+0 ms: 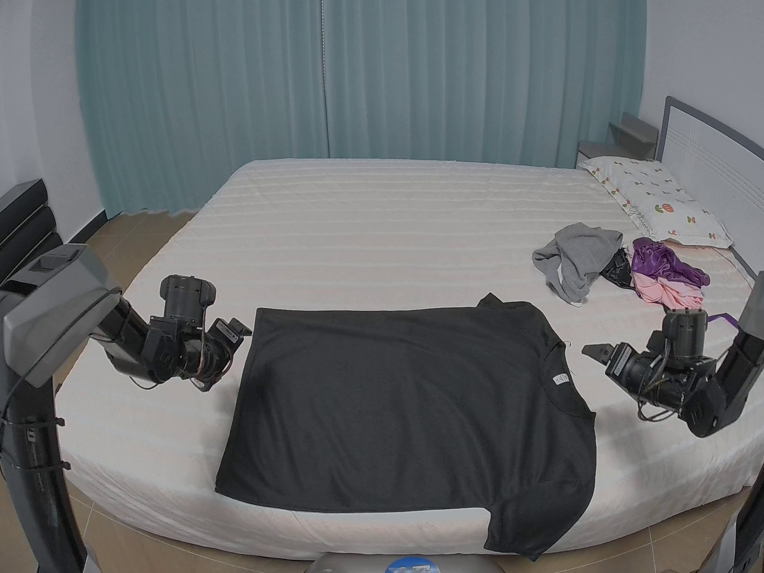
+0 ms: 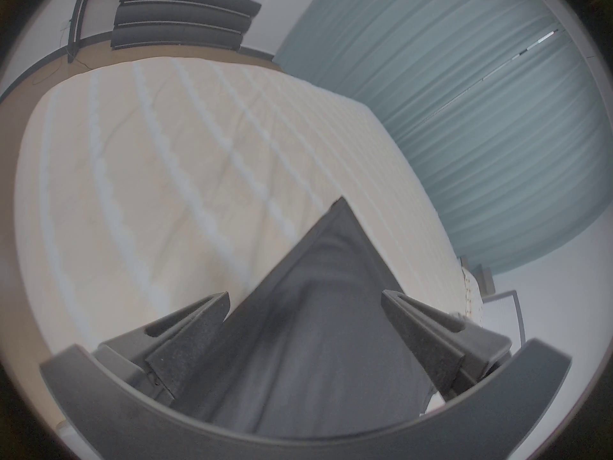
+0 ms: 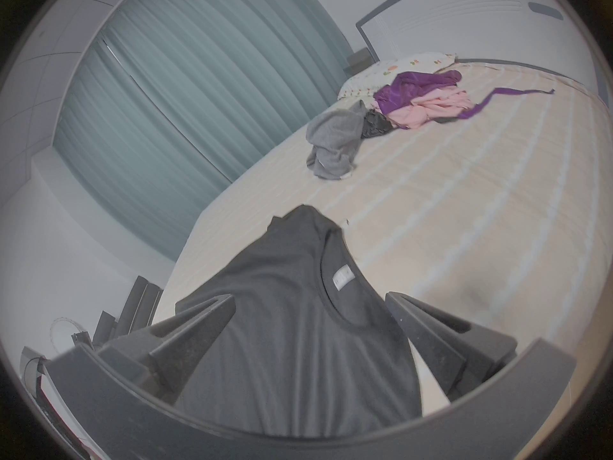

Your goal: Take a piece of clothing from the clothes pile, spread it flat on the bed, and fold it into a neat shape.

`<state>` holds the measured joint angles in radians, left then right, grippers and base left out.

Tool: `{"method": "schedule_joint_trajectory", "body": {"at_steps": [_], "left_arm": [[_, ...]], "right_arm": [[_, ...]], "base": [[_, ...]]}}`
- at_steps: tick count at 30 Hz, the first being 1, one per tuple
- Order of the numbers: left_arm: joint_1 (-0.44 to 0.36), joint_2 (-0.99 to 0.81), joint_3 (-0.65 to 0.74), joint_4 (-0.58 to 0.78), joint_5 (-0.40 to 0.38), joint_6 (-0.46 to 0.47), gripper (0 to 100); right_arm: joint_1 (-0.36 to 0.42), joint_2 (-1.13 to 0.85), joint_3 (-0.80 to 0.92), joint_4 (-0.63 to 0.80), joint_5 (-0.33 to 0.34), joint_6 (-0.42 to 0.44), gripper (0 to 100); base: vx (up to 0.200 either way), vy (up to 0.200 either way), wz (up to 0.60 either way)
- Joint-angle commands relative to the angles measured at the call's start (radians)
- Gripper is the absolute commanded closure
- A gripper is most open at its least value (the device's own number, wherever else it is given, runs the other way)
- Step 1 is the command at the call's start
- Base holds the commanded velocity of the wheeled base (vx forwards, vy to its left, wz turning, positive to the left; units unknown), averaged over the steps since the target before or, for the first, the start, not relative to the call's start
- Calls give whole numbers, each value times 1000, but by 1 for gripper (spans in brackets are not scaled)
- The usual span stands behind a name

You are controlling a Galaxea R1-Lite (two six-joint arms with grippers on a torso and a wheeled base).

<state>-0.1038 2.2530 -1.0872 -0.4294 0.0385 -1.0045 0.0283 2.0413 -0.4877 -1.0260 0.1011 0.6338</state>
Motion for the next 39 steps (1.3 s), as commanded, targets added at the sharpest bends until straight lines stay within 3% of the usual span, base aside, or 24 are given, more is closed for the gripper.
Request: {"method": "schedule_joint_trajectory", "body": {"at_steps": [1, 7, 12, 16, 25, 39], "left_arm": [[-37, -273, 296, -19, -57, -3, 0], [-37, -283, 477, -207, -55, -5, 0], [-43, -273, 579, -333, -57, -5, 0], [-43, -276, 604, -342, -58, -5, 0], [-53, -273, 621, -342, -60, -5, 0], [-53, -270, 626, -344, -60, -5, 0]], "right_arm": [[2, -193, 268, -77, 26, 12, 0], [12, -204, 362, -186, 32, 0, 0], [56, -197, 380, -194, 25, 14, 0], [68, -194, 388, -194, 25, 29, 0], [64, -193, 396, -192, 25, 43, 0], [68, -191, 396, -192, 23, 41, 0]], "base": [[0, 0, 0], [0, 0, 0], [0, 0, 0], [0, 0, 0], [-200, 0, 0], [0, 0, 0]]}}
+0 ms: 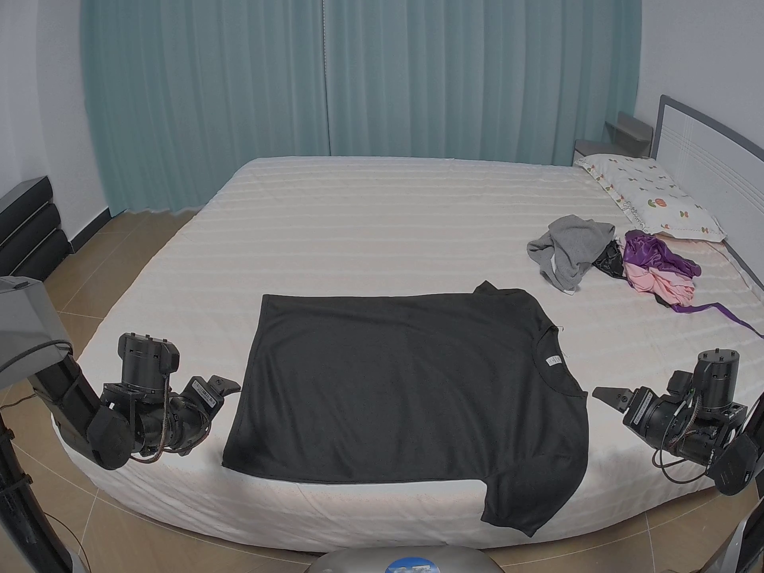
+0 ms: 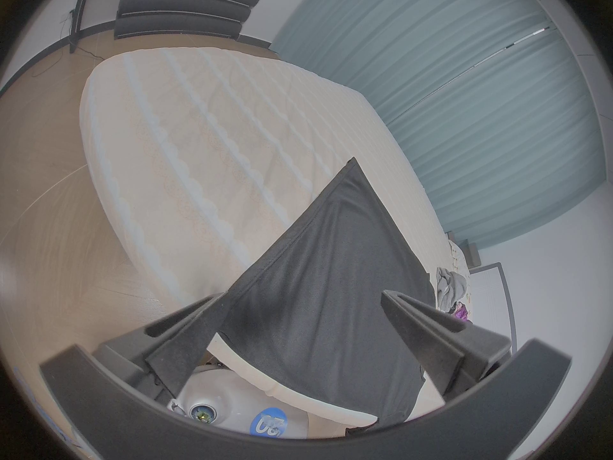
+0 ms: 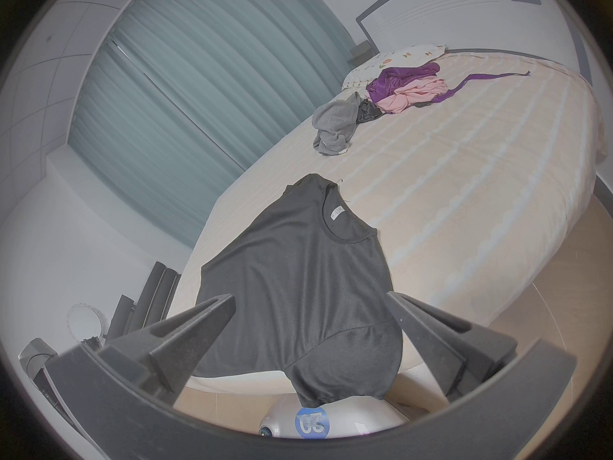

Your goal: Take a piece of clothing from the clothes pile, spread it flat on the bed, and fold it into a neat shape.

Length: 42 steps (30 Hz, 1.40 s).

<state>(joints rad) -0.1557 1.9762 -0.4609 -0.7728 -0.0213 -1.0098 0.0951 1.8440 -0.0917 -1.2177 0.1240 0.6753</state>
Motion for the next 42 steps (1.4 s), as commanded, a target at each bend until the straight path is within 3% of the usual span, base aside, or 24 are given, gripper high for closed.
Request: {"method": "schedule_joint_trajectory", "body": {"at_steps": [1, 15, 24, 32, 36, 42], "left_arm": [[-1, 6, -1, 0, 0, 0, 0], [5, -2, -5, -3, -6, -3, 0], [41, 9, -1, 3, -88, 25, 0], [199, 56, 57, 4, -256, 277, 0], [197, 148, 51, -3, -246, 389, 0], [173, 184, 31, -5, -221, 419, 0]], "right_arm": [[3, 6, 0, 0, 0, -2, 0], [21, 44, -17, 0, 2, -3, 0], [49, 83, -45, 0, 0, 0, 0], [58, 123, -57, -2, 0, 1, 0], [58, 123, -57, -2, 0, 0, 0], [57, 135, -57, -3, 0, 1, 0]], "base": [[0, 0, 0], [0, -86, 0], [0, 0, 0], [0, 0, 0], [0, 0, 0], [0, 0, 0]]}}
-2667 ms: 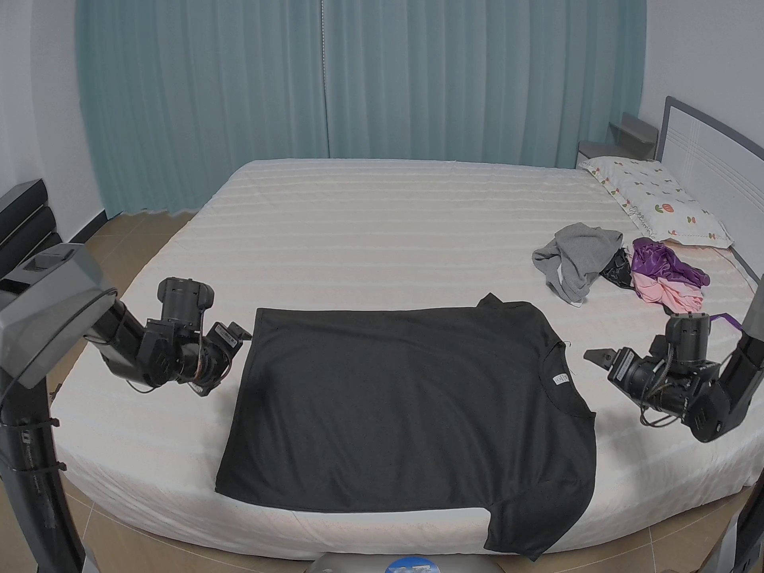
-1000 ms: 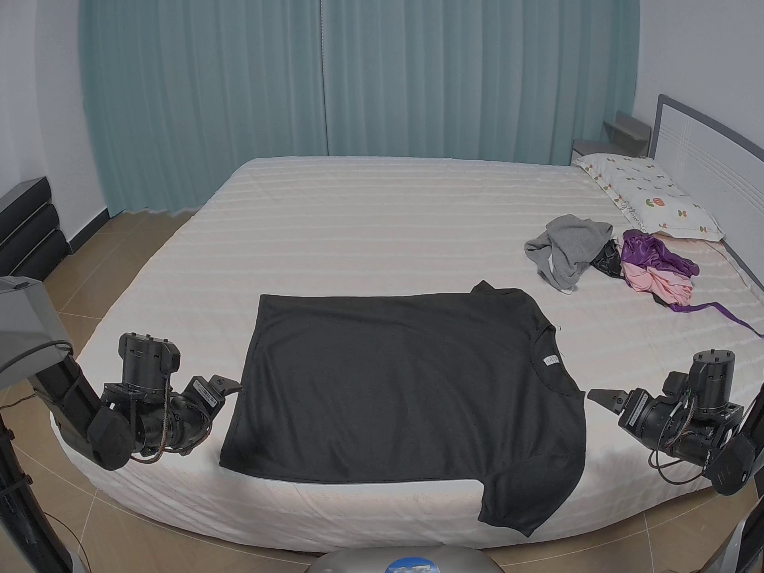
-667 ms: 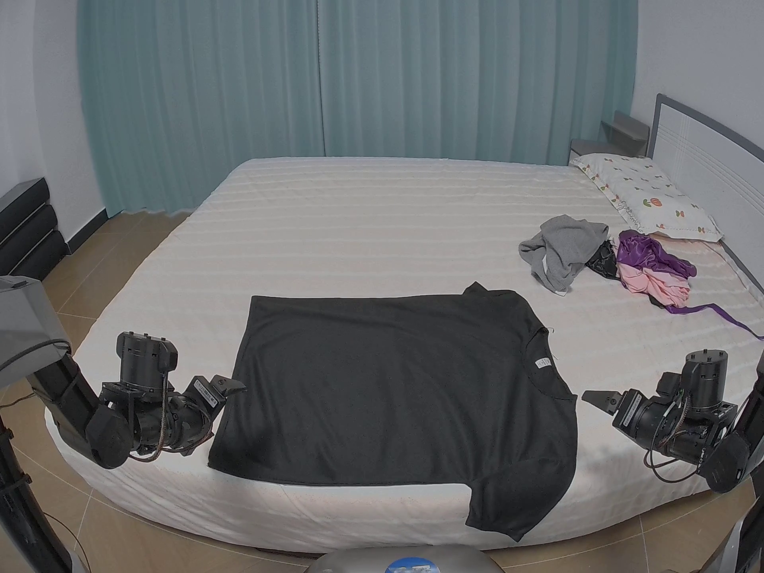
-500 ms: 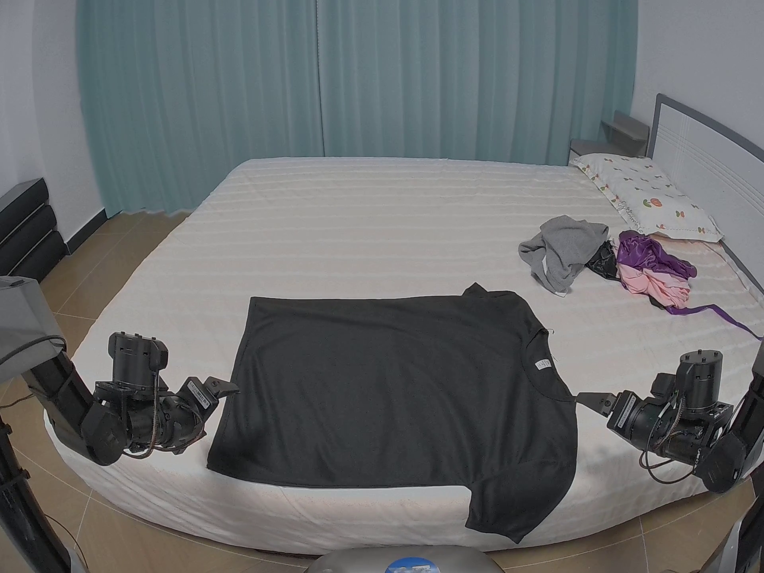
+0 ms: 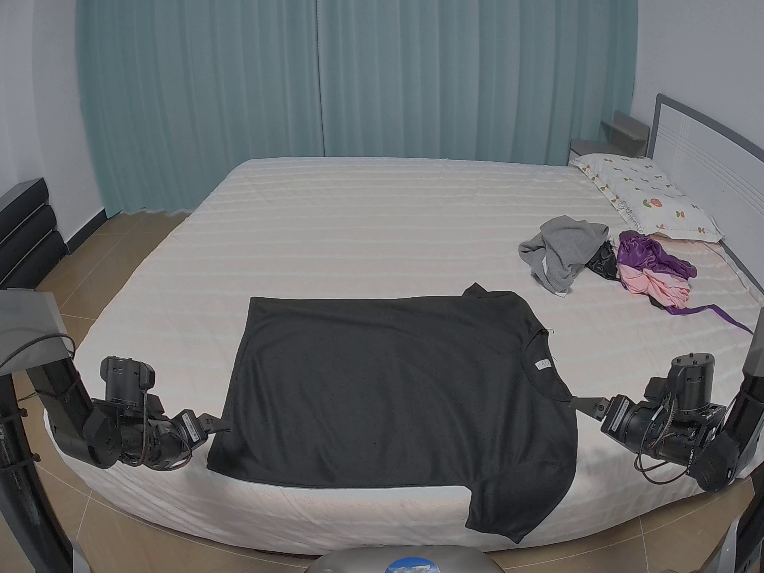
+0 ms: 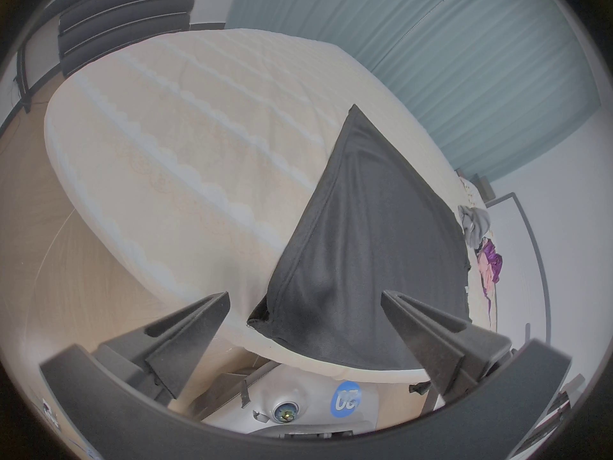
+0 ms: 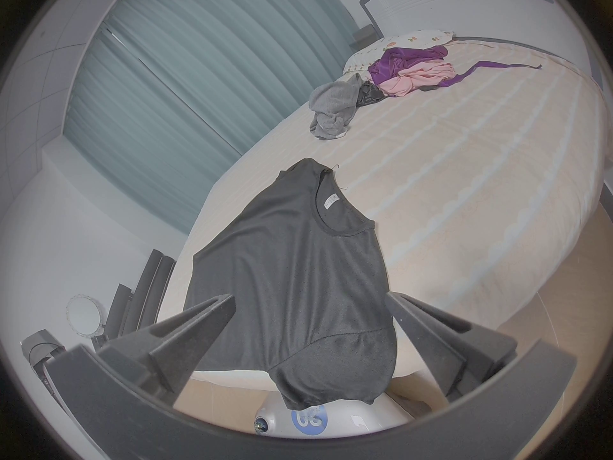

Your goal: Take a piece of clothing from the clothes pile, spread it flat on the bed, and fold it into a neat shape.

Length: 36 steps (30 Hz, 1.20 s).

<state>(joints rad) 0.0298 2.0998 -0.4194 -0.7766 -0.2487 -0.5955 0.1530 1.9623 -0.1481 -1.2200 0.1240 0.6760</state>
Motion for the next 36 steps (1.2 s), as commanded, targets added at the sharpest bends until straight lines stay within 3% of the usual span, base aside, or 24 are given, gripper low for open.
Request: {"method": "schedule_joint_trajectory", "body": {"at_steps": [1, 17, 34, 35, 36], "left_arm": [[-18, 63, -12, -1, 11, 5, 0], [-79, 105, -52, 5, 37, 68, 0], [-120, 149, -68, 2, 167, 69, 0], [-120, 149, -68, 2, 167, 69, 100], [-120, 149, -68, 2, 169, 68, 100]], "right_arm": [[-1, 16, -1, -1, 0, 1, 0], [-1, 20, -10, -1, 3, 1, 0], [-4, 29, -25, -4, 5, 4, 0], [-4, 29, -27, -4, 5, 4, 0], [-4, 29, -27, -4, 5, 4, 0]], "base": [[0, 0, 0], [0, 0, 0], [0, 0, 0], [0, 0, 0], [0, 0, 0]]}}
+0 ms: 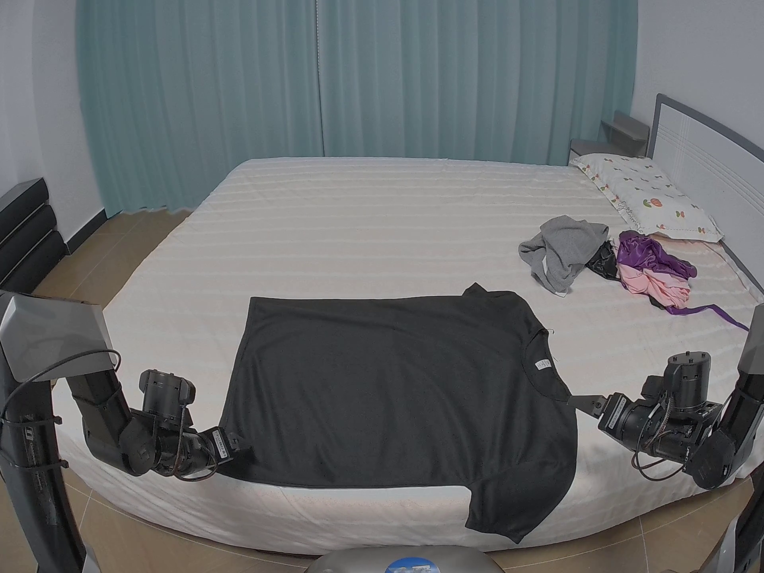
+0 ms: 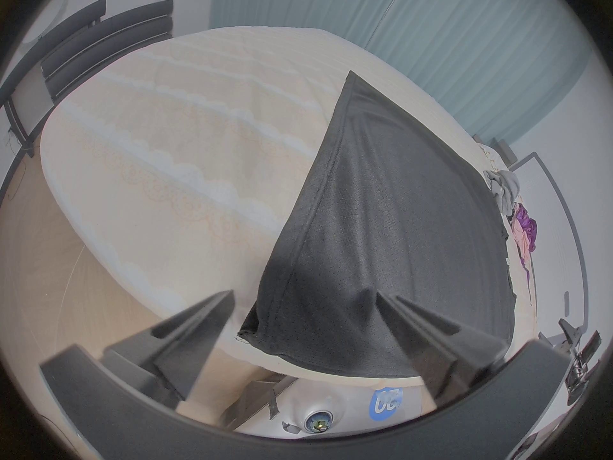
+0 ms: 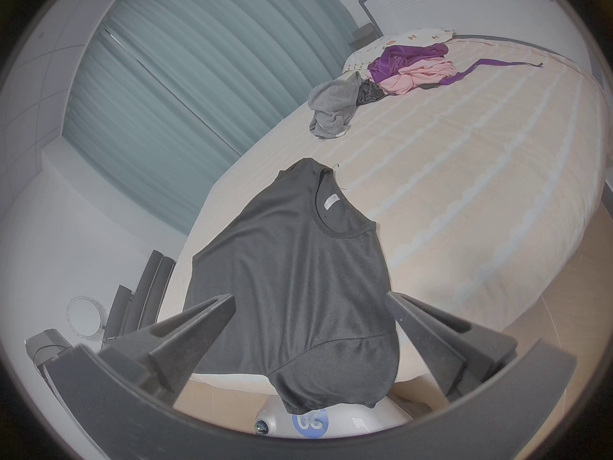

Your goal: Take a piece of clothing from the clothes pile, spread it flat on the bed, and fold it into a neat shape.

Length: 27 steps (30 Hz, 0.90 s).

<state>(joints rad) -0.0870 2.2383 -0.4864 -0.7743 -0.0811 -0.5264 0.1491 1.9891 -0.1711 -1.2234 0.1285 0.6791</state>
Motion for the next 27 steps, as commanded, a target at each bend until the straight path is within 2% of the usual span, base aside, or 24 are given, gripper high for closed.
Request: {"method": "schedule_joint_trajectory", "body": {"at_steps": [1, 9, 15, 27], "left_arm": [[-3, 11, -1, 0, 1, -1, 100], [16, 6, 3, 0, 3, -20, 100], [64, -26, 22, -2, -3, -40, 100], [75, -17, 25, -3, -13, -64, 100]], "right_arm": [[0, 3, -2, 1, 0, 0, 0], [-10, 39, 4, 1, -4, -1, 0], [-11, 137, 16, -2, -4, -15, 0], [-33, 257, -19, -33, 13, -52, 0]], "base": [[0, 0, 0], [0, 0, 0], [0, 0, 0], [0, 0, 0]]}}
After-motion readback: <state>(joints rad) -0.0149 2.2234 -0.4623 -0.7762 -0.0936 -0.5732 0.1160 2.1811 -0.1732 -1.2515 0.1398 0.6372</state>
